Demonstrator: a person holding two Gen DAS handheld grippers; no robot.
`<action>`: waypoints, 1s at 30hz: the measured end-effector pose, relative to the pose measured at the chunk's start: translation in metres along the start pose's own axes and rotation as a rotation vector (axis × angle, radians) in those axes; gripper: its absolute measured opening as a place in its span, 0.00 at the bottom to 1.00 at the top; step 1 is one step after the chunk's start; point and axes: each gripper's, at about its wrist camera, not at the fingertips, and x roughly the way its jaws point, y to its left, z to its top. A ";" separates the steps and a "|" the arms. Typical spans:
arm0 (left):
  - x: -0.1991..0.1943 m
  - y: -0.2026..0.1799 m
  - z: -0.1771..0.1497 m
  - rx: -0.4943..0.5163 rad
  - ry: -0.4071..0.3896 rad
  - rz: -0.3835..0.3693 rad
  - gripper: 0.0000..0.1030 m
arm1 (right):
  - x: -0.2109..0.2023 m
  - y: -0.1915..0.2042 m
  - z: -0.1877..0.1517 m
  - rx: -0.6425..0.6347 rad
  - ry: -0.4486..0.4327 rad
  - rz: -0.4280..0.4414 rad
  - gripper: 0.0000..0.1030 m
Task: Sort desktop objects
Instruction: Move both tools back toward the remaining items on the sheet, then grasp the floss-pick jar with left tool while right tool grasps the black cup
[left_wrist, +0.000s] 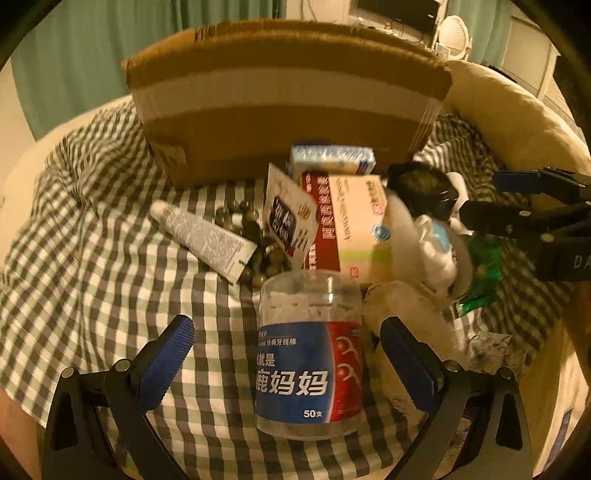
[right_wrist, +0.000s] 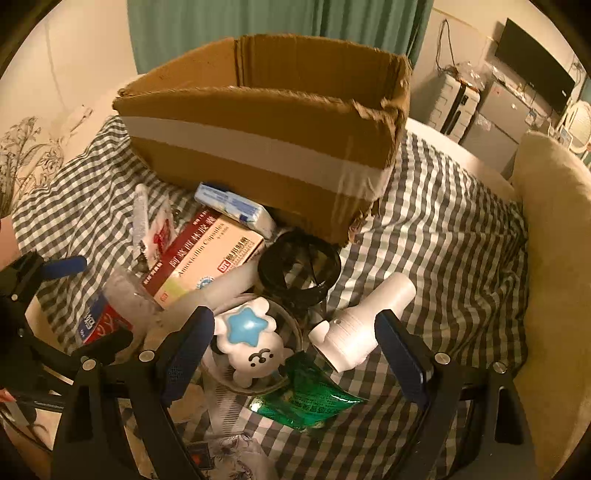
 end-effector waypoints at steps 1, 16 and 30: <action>0.003 0.001 -0.001 -0.011 0.011 -0.006 1.00 | 0.002 0.000 0.001 0.000 0.004 -0.002 0.86; 0.019 0.000 -0.012 -0.026 0.091 -0.107 0.61 | 0.036 0.000 0.016 -0.029 0.024 -0.034 0.86; 0.010 0.003 -0.005 -0.099 0.113 -0.135 0.61 | 0.064 0.000 0.019 -0.010 0.048 -0.012 0.75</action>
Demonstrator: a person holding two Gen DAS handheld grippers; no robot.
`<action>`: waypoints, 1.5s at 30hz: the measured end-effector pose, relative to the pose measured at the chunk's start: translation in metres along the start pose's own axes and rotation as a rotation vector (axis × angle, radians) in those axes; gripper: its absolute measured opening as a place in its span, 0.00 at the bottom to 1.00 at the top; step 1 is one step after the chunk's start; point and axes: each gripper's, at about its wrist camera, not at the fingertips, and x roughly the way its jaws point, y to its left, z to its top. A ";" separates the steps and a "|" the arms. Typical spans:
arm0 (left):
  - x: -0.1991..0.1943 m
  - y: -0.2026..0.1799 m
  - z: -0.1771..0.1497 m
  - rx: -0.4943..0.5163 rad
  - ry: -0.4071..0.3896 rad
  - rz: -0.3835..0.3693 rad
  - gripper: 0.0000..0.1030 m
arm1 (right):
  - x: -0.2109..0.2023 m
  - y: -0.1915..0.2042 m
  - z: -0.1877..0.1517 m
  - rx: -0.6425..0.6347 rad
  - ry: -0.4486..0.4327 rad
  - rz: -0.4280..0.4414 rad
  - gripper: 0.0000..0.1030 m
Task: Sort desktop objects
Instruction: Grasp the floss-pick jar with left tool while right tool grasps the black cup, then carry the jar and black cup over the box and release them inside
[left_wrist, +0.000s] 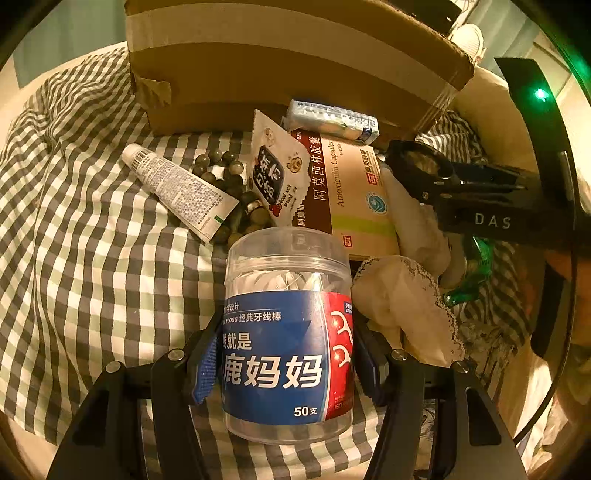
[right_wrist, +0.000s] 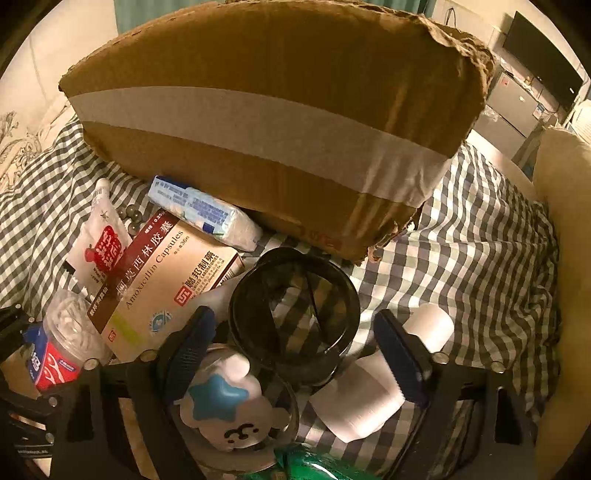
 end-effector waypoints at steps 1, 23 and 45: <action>0.000 0.000 0.001 -0.001 -0.001 0.001 0.61 | 0.000 0.001 -0.001 -0.002 0.004 0.007 0.63; -0.061 0.041 0.000 -0.026 -0.127 0.032 0.61 | -0.077 0.030 -0.001 -0.015 -0.074 -0.101 0.54; -0.179 0.014 0.128 0.001 -0.538 0.113 0.61 | -0.212 0.021 0.065 0.165 -0.317 0.057 0.53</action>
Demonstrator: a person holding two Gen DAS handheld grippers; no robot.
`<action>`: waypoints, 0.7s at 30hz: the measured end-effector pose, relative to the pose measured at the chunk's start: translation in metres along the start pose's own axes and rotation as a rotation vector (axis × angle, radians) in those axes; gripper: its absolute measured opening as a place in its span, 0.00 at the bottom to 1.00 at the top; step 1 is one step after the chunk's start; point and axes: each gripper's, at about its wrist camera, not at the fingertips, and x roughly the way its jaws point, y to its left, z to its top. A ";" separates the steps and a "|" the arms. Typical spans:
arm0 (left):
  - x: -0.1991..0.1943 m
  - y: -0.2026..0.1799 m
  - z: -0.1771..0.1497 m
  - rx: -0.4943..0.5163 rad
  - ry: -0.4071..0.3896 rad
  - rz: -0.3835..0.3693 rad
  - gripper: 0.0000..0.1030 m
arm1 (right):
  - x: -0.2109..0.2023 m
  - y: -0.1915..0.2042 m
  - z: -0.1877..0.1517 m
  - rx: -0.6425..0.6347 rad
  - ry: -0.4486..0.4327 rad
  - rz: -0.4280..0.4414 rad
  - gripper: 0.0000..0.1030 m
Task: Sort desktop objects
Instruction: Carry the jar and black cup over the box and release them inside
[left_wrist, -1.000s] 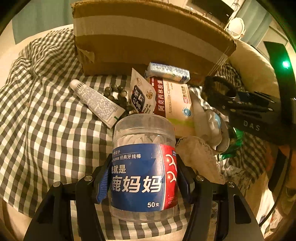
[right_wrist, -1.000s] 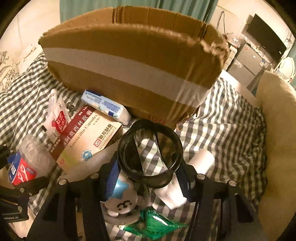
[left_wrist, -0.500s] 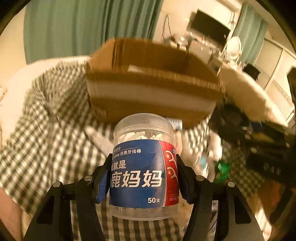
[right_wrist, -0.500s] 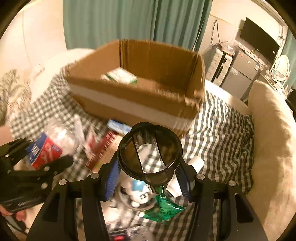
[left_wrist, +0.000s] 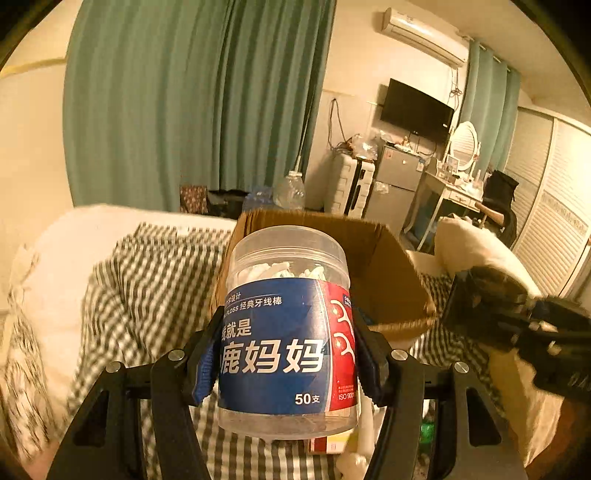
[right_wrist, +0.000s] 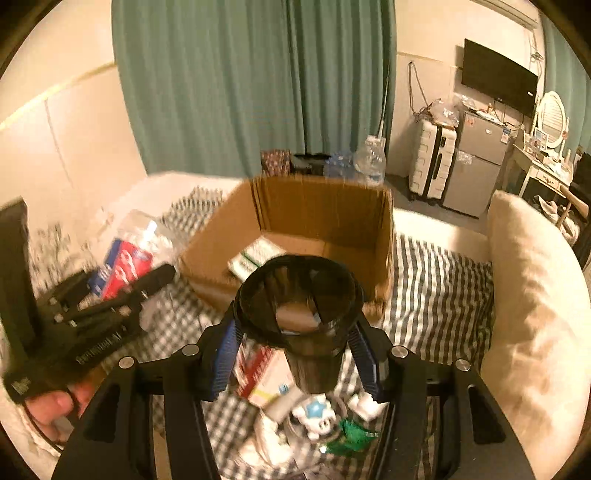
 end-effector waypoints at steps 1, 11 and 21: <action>0.001 -0.001 0.005 0.003 -0.002 -0.002 0.61 | -0.003 0.000 0.005 0.000 -0.010 0.002 0.53; 0.041 -0.012 0.067 0.062 -0.011 0.000 0.61 | 0.013 -0.001 0.064 0.003 -0.052 0.003 0.52; 0.116 -0.012 0.089 0.121 0.032 0.062 0.61 | 0.084 -0.053 0.077 0.130 0.013 -0.035 0.52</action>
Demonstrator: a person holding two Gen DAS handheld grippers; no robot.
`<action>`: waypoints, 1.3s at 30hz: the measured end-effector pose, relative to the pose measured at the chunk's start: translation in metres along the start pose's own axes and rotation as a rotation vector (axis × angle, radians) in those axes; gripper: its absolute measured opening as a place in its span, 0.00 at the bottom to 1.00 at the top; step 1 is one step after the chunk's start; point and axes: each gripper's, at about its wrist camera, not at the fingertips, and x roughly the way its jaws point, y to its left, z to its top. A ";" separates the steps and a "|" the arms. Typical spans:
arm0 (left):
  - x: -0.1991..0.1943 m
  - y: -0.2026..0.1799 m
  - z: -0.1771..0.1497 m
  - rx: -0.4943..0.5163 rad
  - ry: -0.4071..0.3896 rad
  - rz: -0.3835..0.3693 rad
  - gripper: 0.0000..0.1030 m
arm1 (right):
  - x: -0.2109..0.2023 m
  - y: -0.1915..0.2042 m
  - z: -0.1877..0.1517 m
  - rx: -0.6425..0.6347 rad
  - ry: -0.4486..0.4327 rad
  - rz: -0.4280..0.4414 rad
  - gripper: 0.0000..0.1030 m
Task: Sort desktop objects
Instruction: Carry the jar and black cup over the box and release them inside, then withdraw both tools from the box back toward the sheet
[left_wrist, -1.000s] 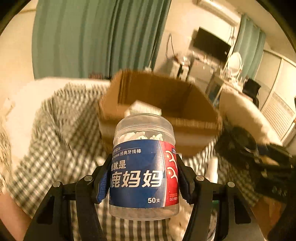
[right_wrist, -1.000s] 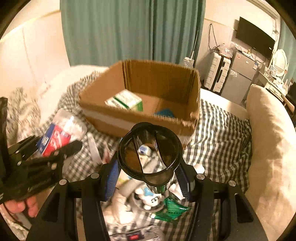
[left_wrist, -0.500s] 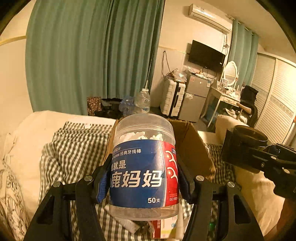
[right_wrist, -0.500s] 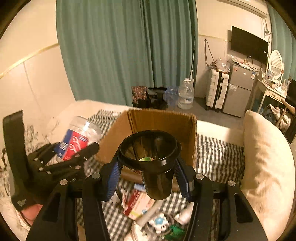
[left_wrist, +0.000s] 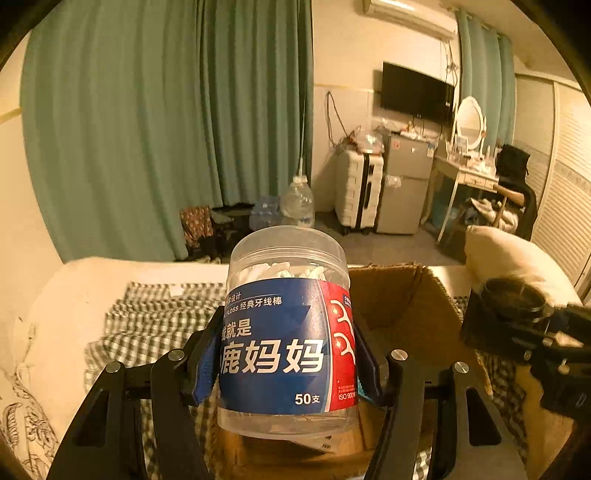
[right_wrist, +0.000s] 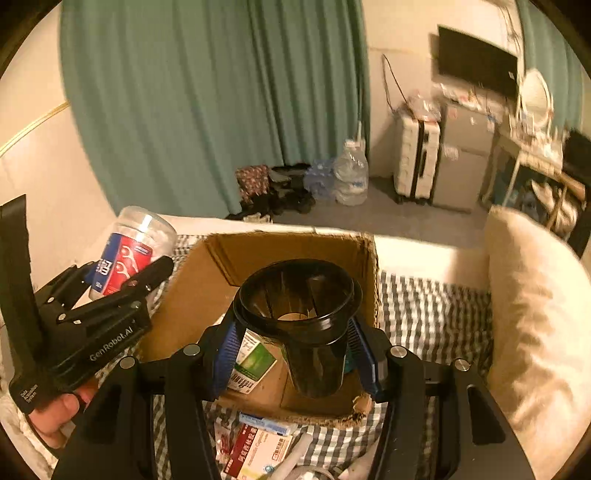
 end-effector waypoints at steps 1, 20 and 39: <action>0.010 0.001 0.002 -0.013 0.031 -0.021 0.61 | 0.008 -0.005 0.000 0.019 0.013 -0.001 0.52; 0.083 0.001 -0.040 -0.040 0.172 -0.022 0.81 | 0.087 -0.016 -0.014 -0.063 0.115 -0.057 0.57; -0.002 -0.017 -0.055 0.094 0.085 0.000 0.96 | 0.008 -0.013 -0.025 -0.065 0.019 -0.049 0.75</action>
